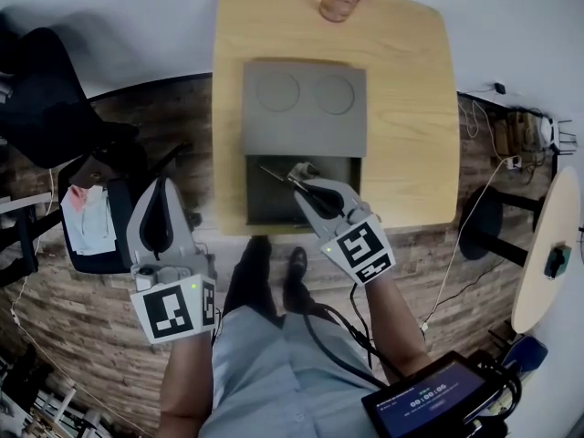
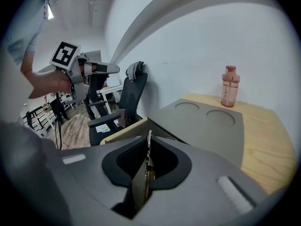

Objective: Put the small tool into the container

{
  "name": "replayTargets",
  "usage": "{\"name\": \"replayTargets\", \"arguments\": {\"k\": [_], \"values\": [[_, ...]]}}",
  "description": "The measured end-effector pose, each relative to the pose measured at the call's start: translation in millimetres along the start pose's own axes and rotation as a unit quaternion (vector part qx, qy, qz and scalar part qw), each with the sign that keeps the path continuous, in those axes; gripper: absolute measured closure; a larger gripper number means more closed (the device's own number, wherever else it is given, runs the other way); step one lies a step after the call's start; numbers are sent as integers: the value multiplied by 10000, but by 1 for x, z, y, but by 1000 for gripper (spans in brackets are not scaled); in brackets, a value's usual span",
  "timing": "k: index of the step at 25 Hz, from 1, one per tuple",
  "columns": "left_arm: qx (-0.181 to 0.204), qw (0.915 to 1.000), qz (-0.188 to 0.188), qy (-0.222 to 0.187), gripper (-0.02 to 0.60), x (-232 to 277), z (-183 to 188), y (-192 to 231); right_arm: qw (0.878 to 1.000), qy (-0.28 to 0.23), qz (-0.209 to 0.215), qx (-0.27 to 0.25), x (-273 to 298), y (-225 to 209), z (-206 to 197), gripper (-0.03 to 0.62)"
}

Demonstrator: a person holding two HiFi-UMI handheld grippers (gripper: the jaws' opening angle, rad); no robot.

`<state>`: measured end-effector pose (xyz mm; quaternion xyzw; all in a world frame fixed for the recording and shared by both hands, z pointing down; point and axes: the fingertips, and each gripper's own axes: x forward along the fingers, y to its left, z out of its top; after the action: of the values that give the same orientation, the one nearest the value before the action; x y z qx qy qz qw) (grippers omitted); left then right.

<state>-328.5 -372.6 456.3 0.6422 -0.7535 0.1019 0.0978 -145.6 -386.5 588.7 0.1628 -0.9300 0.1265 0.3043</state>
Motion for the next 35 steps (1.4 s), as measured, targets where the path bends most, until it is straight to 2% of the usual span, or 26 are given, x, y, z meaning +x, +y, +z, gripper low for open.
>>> {"name": "replayTargets", "arguments": {"k": [8,13,21,25,28,35], "values": [[19,10000,10,-9,580,4,-3,14,9994,294,-21,163,10,-9,-8,544],[8,10000,-76,-37,580,2,-2,11,9982,478,-231,274,11,-16,-16,425],[70,9995,-206,-244,578,-10,16,-1,9955,234,-860,336,-13,-30,-8,422],[79,9982,-376,-469,578,-23,34,-22,9929,-143,-1120,380,-41,-29,11,427],[27,9959,-560,-710,578,-35,55,-44,9879,-699,-1313,440,-72,-23,42,441],[34,9855,-989,-1381,578,-78,113,-102,9586,-2071,-1910,401,-174,5,119,539]]}}
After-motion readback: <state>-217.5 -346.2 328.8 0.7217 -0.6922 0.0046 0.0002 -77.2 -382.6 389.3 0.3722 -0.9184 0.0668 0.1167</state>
